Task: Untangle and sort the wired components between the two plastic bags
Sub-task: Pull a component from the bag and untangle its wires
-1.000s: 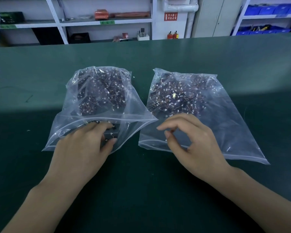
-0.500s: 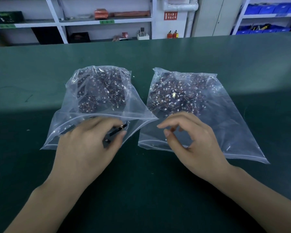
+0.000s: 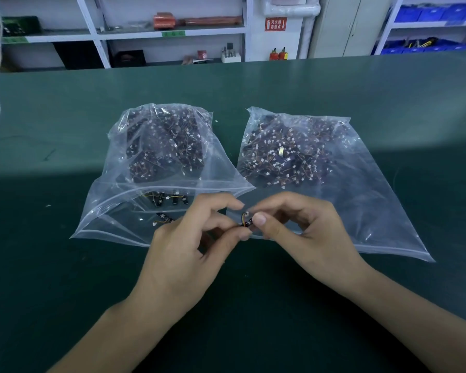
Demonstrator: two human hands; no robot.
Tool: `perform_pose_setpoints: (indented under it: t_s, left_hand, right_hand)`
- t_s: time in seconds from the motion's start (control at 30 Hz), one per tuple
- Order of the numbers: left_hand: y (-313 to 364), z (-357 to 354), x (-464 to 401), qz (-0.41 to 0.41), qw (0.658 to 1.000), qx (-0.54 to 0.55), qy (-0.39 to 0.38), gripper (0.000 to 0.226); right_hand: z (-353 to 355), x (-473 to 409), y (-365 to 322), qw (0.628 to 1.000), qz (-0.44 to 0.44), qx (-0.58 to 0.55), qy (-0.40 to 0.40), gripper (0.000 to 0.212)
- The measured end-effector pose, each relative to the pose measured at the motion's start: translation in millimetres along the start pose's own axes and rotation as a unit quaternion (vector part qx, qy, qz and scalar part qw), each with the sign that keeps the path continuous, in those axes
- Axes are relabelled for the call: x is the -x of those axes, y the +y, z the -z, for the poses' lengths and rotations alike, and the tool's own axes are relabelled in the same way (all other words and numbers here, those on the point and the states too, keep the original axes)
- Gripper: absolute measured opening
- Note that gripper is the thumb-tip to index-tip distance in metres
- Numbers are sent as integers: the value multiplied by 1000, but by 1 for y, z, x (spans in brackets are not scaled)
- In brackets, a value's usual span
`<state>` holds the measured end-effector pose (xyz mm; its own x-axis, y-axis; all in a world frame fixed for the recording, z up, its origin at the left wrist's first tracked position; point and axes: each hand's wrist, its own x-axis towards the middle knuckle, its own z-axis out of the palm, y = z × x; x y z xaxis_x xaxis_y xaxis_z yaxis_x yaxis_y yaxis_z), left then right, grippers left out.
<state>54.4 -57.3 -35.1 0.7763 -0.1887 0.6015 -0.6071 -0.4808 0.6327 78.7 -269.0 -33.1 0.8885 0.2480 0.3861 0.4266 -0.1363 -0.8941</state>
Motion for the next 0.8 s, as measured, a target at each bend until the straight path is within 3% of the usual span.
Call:
perform_pose_setpoints:
  t_s: [0.33,0.6,0.8]
  left_hand:
    - [-6,0,-1,-9,1000,-7,3,30]
    - [-9,4,0,8,998,-67,-16,10]
    - [-11,5,0,23,997,-75,-12,8]
  right_hand:
    - [0,0,2,1000,-11,13,-18,3]
    - [-1,-2,-1,998,-35,-56,22,17]
    - [-1,0,1,999,-35,19,10,11]
